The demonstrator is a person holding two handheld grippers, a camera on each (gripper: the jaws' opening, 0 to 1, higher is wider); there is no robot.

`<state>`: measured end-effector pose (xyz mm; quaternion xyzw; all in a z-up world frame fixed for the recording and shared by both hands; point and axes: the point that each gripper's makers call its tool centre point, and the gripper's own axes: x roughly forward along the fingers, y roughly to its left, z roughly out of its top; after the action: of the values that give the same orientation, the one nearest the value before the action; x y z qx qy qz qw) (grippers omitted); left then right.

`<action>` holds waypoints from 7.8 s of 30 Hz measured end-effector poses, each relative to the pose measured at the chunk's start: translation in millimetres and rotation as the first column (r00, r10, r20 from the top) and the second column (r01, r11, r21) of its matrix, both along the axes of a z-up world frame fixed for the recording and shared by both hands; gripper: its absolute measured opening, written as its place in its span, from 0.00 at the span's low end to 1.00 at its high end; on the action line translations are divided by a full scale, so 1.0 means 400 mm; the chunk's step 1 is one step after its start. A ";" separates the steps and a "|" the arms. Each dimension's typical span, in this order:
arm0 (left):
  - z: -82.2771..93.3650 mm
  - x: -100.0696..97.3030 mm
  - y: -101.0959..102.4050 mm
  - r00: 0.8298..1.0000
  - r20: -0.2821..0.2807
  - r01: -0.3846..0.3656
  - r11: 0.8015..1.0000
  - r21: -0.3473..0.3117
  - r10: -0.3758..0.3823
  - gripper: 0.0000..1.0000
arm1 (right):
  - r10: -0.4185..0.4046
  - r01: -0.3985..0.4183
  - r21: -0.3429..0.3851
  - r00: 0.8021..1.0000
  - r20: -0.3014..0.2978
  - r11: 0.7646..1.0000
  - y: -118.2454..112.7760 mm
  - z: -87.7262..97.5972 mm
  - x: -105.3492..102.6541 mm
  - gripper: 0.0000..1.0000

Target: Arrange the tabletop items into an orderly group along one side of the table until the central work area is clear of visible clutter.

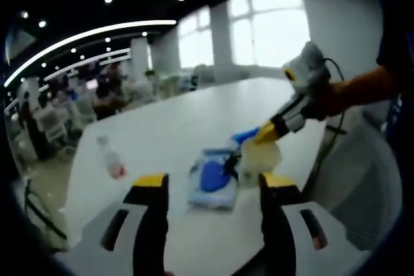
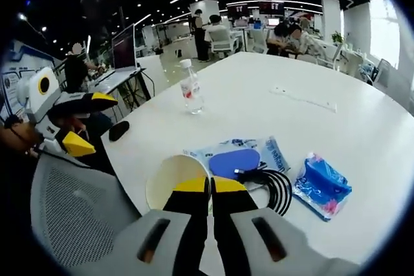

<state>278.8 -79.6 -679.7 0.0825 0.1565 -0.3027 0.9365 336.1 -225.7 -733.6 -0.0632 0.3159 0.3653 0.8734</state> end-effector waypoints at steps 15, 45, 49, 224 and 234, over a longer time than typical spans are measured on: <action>0.012 -0.033 0.046 0.997 0.020 -0.071 0.997 -0.026 0.071 0.78 | 0.027 -0.025 0.050 0.999 -0.038 0.998 -0.010 0.015 0.046 0.01; -0.019 -0.045 0.043 0.993 0.066 -0.089 0.993 -0.083 0.095 1.00 | 0.148 -0.148 0.103 0.989 0.004 0.984 0.096 0.187 0.197 0.01; -0.020 -0.046 0.040 0.994 0.069 -0.083 0.994 -0.075 0.088 1.00 | 0.178 -0.179 0.083 0.984 0.025 0.980 0.124 0.205 0.218 0.01; -0.096 0.000 0.129 0.967 0.006 -0.255 0.965 0.055 0.255 0.92 | 0.022 -0.013 0.067 0.990 -0.139 0.998 0.450 -0.152 0.608 0.14; -0.091 -0.001 0.126 0.968 0.010 -0.252 0.967 0.046 0.252 0.92 | 0.035 -0.025 0.106 0.995 -0.098 0.994 0.418 -0.114 0.583 0.29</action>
<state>278.5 -29.3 -716.3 0.0845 0.1710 -0.1775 0.9655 569.3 -58.4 -779.0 -0.0036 0.3386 0.3973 0.8529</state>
